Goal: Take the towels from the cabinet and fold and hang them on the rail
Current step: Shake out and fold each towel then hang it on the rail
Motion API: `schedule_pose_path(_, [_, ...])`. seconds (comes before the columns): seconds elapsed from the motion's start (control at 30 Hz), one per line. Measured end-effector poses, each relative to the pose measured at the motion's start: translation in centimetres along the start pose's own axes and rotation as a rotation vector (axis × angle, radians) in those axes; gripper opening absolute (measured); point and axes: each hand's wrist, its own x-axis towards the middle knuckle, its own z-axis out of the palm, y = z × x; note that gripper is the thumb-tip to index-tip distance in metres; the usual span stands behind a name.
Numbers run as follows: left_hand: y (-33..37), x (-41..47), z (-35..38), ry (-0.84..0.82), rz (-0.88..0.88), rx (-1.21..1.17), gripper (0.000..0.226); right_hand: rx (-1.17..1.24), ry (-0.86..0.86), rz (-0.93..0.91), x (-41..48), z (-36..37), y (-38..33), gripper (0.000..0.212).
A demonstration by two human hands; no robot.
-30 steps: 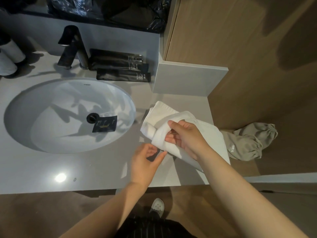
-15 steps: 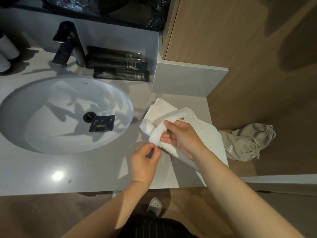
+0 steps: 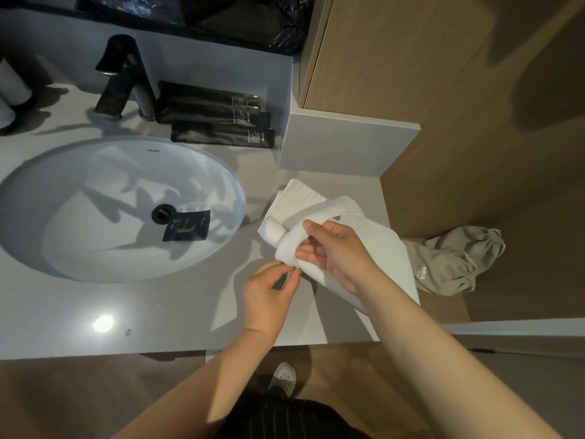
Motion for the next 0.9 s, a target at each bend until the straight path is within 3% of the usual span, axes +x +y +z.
schedule_pose_path(0.1, [0.2,0.1,-0.1,-0.006,-0.027,-0.012,0.011,-0.022,0.011,-0.011,-0.1,-0.1,0.1,0.017])
schedule_pose_path(0.23, [0.0,0.7,-3.6,-0.14,0.037,0.062,0.01,-0.171,0.085,-0.113,0.0,-0.6,0.4,0.025])
schedule_pose_path(0.5, [1.1,4.9,-13.5,-0.722,0.247,0.394,0.015,-0.508,0.045,-0.112,-0.3,1.3,3.0,0.047])
schedule_pose_path(0.63, [0.8,5.5,-15.0,-0.757,0.268,0.44,0.017,-0.569,0.004,-0.125,-0.3,2.3,3.3,0.05])
schedule_pose_path(0.8, [0.3,5.3,-16.4,-0.677,0.227,0.453,0.021,-0.603,-0.019,-0.148,-0.3,3.1,3.2,0.055])
schedule_pose_path(0.9, [0.5,4.5,-16.3,-0.705,0.22,0.421,0.012,-0.605,-0.064,-0.186,-0.5,3.7,3.2,0.053])
